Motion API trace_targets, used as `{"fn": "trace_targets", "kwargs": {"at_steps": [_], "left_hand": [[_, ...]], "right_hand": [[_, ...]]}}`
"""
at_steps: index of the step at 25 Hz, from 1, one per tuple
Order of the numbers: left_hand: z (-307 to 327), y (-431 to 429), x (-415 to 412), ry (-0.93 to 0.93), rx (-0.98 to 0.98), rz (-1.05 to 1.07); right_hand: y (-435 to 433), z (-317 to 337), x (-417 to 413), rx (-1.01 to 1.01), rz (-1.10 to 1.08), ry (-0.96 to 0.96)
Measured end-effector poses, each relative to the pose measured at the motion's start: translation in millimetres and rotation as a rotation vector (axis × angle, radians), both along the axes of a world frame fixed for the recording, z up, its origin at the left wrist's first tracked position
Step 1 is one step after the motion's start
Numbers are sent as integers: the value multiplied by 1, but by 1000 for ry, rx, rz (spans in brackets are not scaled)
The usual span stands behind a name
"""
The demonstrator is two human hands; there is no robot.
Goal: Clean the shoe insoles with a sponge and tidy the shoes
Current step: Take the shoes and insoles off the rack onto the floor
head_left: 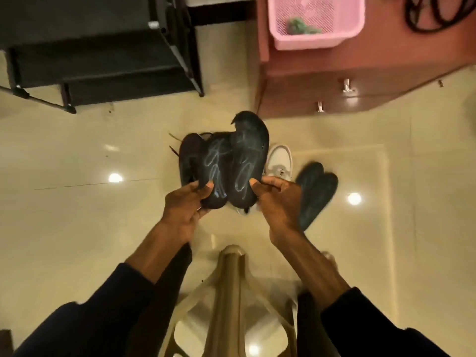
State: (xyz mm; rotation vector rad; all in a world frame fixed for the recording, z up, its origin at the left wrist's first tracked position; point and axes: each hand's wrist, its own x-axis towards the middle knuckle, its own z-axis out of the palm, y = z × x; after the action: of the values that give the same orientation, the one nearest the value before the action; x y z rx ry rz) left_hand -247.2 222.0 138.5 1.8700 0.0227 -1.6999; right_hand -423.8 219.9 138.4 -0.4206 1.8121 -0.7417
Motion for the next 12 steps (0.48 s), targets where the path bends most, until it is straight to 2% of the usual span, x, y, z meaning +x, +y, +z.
{"fn": "trace_targets", "kwargs": {"at_steps": [7,12], "left_hand": [[-65,73,-167,25,108,-294],[-116,105,-268,33,158,-457]], "right_hand": [[125,-53,-147,157,-269,50],[180,-95,-229,241,-445,69]]}}
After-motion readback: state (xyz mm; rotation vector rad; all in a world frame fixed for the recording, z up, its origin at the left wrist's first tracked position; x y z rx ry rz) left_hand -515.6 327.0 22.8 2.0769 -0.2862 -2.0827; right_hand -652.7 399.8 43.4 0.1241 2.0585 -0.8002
